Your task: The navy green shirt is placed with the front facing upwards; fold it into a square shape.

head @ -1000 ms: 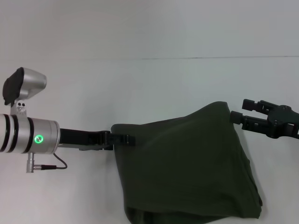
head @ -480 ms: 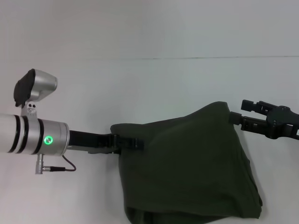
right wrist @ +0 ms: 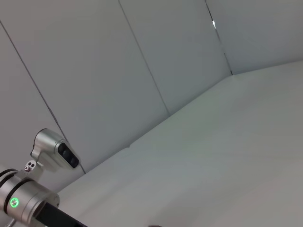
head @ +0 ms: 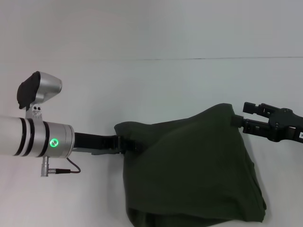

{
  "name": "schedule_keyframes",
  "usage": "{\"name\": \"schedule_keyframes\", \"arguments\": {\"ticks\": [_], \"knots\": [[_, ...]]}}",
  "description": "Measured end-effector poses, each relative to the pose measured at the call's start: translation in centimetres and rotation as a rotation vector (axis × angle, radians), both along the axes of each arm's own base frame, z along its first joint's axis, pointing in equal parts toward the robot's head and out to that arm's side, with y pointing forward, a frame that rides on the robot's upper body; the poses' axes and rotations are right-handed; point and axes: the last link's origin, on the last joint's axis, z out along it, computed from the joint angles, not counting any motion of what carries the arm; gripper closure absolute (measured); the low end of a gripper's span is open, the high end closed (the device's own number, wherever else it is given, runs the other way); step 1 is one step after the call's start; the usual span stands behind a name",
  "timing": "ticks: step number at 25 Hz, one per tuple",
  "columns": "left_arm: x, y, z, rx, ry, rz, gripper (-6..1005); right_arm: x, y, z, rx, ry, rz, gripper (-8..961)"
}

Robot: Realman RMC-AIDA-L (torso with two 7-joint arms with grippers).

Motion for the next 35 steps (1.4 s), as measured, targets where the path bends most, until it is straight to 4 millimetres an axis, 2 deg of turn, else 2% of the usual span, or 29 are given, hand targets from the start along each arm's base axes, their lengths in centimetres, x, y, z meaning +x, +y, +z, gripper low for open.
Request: {"name": "schedule_keyframes", "arguments": {"ticks": [4,9,15,28,35], "knots": [[-0.3,0.0,0.1,0.012,0.003,0.003,502,0.0,0.0,-0.1,-0.002,0.001,0.001,67],[-0.6,0.2,0.2,0.034,0.017,0.004,742,-0.3,0.1,-0.2,-0.005,0.005,0.006,68],[-0.7,0.4,0.1,0.057,0.023,0.003,920,-0.5,0.2,-0.3,-0.007,0.007,0.011,67],[-0.9,2.1,0.8,0.196,0.026,0.020,911,-1.6,1.0,-0.9,-0.007,0.015,0.030,84],[-1.8,2.0,1.2,0.234,0.024,0.048,906,-1.9,1.2,-1.2,-0.011,0.019,0.032,95]]}}
